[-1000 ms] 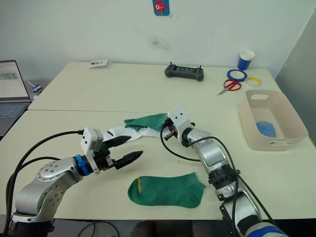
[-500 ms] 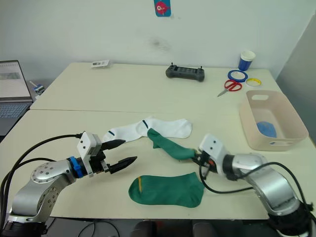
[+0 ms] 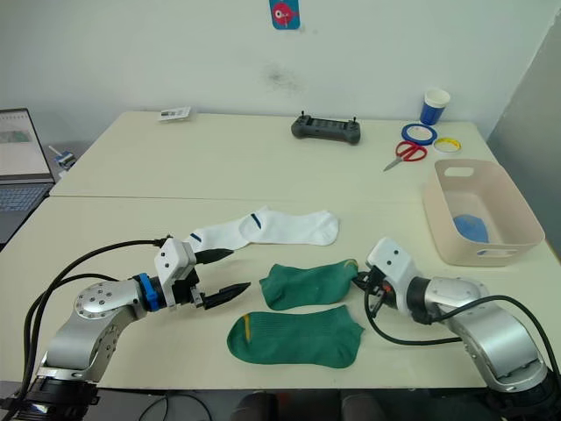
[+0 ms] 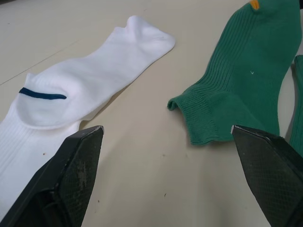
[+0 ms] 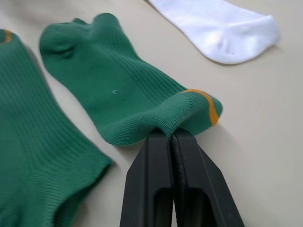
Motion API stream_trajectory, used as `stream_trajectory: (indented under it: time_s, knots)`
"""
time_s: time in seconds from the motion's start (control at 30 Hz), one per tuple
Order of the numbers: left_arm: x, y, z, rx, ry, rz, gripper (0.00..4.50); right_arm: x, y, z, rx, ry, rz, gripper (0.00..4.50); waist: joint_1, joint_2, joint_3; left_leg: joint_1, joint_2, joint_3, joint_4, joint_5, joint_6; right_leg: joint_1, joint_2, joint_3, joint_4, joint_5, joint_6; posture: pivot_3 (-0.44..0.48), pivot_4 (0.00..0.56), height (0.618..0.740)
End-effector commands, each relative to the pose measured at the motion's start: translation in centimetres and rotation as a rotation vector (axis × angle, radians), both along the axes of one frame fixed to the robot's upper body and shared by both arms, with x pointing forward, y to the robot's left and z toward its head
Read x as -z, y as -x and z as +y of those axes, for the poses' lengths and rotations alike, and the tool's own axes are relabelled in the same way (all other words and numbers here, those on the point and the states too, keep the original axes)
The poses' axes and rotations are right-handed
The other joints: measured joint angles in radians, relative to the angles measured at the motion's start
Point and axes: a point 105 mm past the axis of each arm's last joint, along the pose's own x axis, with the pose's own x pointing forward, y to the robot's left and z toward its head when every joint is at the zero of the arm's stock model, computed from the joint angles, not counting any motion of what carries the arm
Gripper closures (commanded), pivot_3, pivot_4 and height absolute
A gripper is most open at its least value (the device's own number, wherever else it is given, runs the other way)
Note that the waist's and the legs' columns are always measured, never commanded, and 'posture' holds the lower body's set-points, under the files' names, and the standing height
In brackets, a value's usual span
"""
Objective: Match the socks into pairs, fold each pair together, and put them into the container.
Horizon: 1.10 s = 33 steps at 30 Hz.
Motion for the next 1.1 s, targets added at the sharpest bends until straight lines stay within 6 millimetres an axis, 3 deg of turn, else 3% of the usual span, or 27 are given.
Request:
stream_trajectory:
  time_s: [0.03,0.17,0.27,0.43,0.63,0.93,1.1]
  knots:
    - [-0.6,-0.2,-0.4,0.014,0.002,-0.027,0.0,-0.9,-1.2,-1.2,0.041,0.059,-0.076,4.47,0.0,0.0,0.0,0.0,0.0,0.0,0.0,0.0,0.0,0.0,0.0,0.0,0.0,0.0,0.0,0.0,0.15,0.74]
    - [-0.6,-0.4,-0.7,-0.014,0.044,0.034,0.0,-0.3,-1.5,-2.0,0.023,0.148,-0.099,4.47,0.0,0.0,0.0,0.0,0.0,0.0,0.001,0.0,0.0,0.0,0.0,0.0,0.0,0.0,0.0,0.0,0.15,0.74]
    - [-0.5,0.0,-0.7,-0.026,0.069,0.101,0.0,-0.2,-1.5,-2.7,0.007,0.216,-0.131,3.77,-0.001,0.0,0.0,0.0,0.0,0.0,0.0,0.0,0.0,0.0,0.0,0.0,0.0,0.0,0.0,0.0,0.15,0.74]
    - [-0.3,0.7,-0.2,-0.048,0.084,0.17,0.0,-0.8,-0.9,-3.6,0.02,0.238,-0.158,2.1,-0.001,0.0,0.0,0.0,0.0,0.0,0.0,0.0,0.0,0.0,0.0,0.0,0.0,0.0,0.0,0.0,0.15,0.74]
    - [-0.4,1.1,-1.2,-0.054,0.148,0.27,0.0,-1.4,-0.6,-4.0,0.028,0.25,-0.22,0.05,0.001,0.0,0.0,0.0,0.0,0.0,0.001,0.0,0.0,0.001,0.0,0.0,0.001,0.0,0.0,0.0,0.15,0.74]
    - [-0.5,2.0,-2.7,-0.056,0.238,0.457,0.0,-2.5,1.0,-0.5,-0.101,0.117,-0.252,0.02,0.0,0.0,0.0,0.001,0.0,-0.001,0.002,0.0,-0.001,0.003,0.0,0.0,0.001,0.0,0.001,0.0,0.15,0.74]
    - [-0.1,3.0,-2.9,-0.045,0.254,0.552,0.0,-2.3,1.2,-0.5,-0.102,0.125,-0.249,0.02,0.001,0.0,0.0,0.001,0.0,-0.002,0.002,0.0,-0.001,0.003,0.0,0.0,0.001,0.0,0.001,0.0,0.15,0.74]
